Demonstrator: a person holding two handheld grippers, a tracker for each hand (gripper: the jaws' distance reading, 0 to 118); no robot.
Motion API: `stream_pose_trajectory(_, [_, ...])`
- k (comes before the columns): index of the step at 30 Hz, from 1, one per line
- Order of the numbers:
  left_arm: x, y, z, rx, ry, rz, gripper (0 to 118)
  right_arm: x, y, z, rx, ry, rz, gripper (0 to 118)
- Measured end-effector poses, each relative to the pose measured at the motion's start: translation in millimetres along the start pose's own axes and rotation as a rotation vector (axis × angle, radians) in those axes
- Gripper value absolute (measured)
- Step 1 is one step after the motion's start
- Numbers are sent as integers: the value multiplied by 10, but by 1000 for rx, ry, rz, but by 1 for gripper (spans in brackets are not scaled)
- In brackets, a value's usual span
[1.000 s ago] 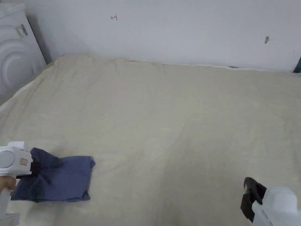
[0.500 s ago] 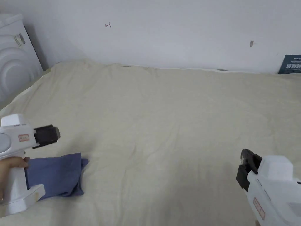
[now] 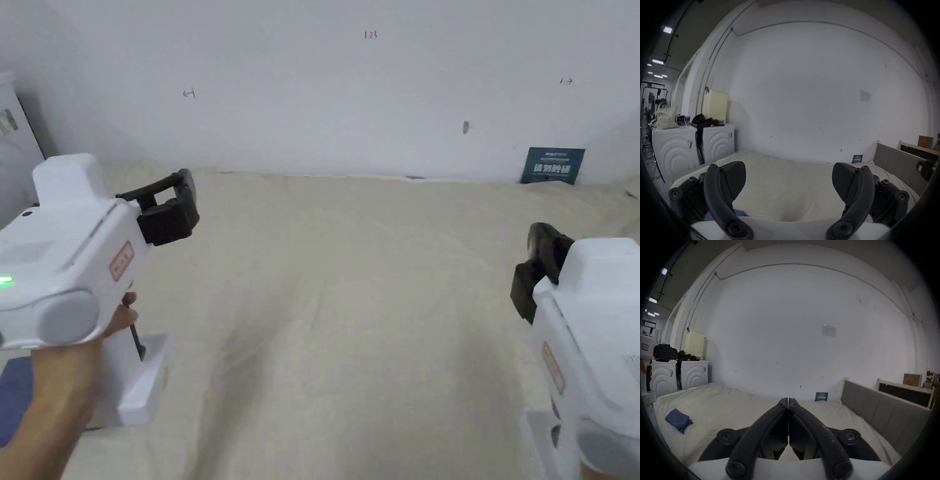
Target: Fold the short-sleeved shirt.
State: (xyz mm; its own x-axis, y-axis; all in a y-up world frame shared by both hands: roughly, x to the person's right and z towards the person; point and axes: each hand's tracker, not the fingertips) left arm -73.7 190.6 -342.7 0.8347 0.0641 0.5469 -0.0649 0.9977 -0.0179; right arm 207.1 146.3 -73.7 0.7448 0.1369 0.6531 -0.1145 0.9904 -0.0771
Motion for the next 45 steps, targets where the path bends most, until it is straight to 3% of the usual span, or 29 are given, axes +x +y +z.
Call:
stream_pose_trajectory(8, [845,-415,237,58,-83,-104,107,342,85,254,65,-47,60,2])
stream_pose_trajectory(12, [1104,-621,343,69,-113,-158,89,442,63,340,71,-55,61,2])
stream_pose_trajectory(14, [1171,-701,398,65,-133,-163,87,477,40,375,73,-60,63,3])
stream_pose_trajectory(16, [1217,-759,436,64,-149,-158,67,503,24,398,72,-66,64,3])
stream_pose_trajectory(17, [1234,-787,443,63,-151,-161,49,517,15,409,68,-68,58,3])
stream_pose_trajectory(18, [1243,-803,443,58,-155,-167,17,526,1,412,69,-68,52,3])
stream_pose_trajectory(19, [1250,-801,443,53,-158,-169,1,539,-5,419,68,-67,44,3])
stream_pose_trajectory(45, [1212,-793,435,27,-169,-173,0,514,-27,432,50,-67,24,3])
